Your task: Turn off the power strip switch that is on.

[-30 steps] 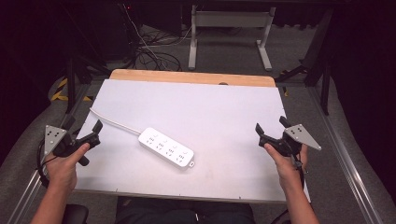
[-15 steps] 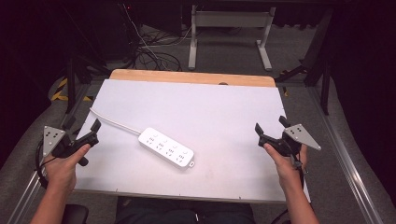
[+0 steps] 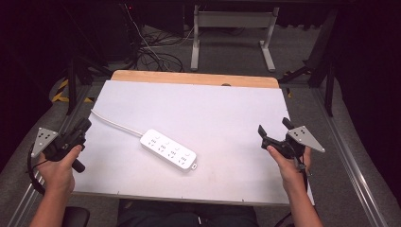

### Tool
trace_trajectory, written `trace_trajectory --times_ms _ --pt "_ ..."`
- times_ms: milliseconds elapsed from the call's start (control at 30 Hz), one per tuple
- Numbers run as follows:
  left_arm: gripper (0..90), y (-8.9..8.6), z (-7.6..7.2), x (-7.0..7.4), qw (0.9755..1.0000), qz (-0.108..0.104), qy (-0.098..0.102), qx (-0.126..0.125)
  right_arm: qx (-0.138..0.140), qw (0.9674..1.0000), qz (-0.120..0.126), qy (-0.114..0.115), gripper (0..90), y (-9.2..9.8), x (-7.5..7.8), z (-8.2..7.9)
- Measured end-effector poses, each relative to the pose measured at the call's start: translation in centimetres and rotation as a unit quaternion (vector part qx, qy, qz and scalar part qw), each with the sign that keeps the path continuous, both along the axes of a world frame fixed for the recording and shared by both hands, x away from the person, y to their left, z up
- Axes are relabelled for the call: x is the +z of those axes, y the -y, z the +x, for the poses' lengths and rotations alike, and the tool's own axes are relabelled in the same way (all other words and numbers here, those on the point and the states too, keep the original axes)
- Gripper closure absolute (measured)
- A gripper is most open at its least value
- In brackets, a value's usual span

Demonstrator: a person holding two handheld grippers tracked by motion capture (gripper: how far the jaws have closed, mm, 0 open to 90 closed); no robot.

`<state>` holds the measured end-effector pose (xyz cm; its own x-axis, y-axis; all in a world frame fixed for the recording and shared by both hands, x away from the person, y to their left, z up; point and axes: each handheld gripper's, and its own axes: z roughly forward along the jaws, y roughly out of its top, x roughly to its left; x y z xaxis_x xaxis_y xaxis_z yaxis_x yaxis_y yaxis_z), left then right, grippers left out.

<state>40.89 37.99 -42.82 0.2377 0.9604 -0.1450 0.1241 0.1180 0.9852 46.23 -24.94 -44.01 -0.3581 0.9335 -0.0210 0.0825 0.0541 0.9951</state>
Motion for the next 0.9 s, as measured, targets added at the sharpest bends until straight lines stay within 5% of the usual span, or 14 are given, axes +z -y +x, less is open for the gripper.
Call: trace_trajectory --times_ms 267,433,900 --pt "90.0 -0.5 0.2 0.9 0.9999 -0.012 -0.005 -0.007 -0.001 1.0 0.0 -0.001 8.0 0.1 0.0 -0.1" --pt "90.0 -0.9 0.2 2.7 0.9994 -0.028 0.011 -0.019 0.002 1.0 0.002 0.0 8.1 0.0 0.0 -0.1" --pt "90.0 1.7 1.1 4.6 0.997 0.016 -0.008 -0.075 -0.003 1.0 0.003 0.0 8.5 0.2 0.0 -0.2"
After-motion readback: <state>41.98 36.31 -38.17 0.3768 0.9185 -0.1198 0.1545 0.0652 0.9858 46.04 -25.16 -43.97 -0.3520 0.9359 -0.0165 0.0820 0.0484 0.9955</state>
